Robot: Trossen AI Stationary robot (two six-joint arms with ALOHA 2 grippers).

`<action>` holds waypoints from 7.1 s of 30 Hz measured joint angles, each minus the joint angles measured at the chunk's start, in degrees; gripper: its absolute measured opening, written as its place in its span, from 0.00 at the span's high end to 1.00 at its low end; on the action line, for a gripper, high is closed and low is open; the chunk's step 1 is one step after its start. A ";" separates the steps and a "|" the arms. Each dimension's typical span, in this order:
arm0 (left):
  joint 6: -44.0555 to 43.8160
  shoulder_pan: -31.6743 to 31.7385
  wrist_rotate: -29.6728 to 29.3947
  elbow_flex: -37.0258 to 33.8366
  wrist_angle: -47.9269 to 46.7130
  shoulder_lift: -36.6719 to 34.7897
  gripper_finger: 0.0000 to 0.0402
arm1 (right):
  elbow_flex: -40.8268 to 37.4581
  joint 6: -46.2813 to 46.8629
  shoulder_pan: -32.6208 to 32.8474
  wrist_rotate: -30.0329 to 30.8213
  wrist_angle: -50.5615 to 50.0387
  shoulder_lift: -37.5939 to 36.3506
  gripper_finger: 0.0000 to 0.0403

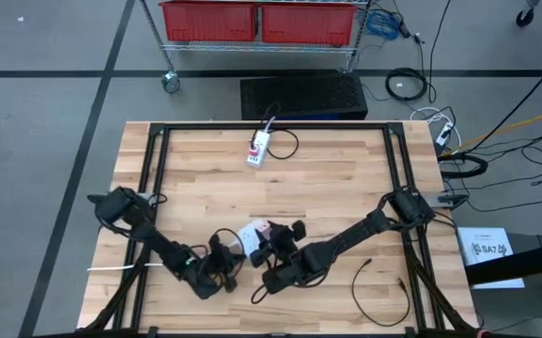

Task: Insert USB
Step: Insert the light pink charger adapter into the bottom white outlet extension

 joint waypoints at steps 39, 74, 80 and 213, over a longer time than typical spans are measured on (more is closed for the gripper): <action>15.33 6.41 5.70 0.07 11.66 3.32 1.00 | -16.18 -37.34 -6.01 -8.37 39.96 -1.42 0.60; 15.14 6.93 3.82 0.00 11.54 3.38 1.00 | -27.06 -46.37 -4.79 1.05 81.81 4.87 0.60; 15.11 7.03 3.57 0.00 11.54 3.38 1.00 | -27.06 -46.28 -5.87 0.04 81.60 4.87 0.60; 16.64 7.57 3.81 -0.02 11.39 3.34 1.00 | -26.16 -52.92 -6.86 -9.60 61.92 -4.61 0.86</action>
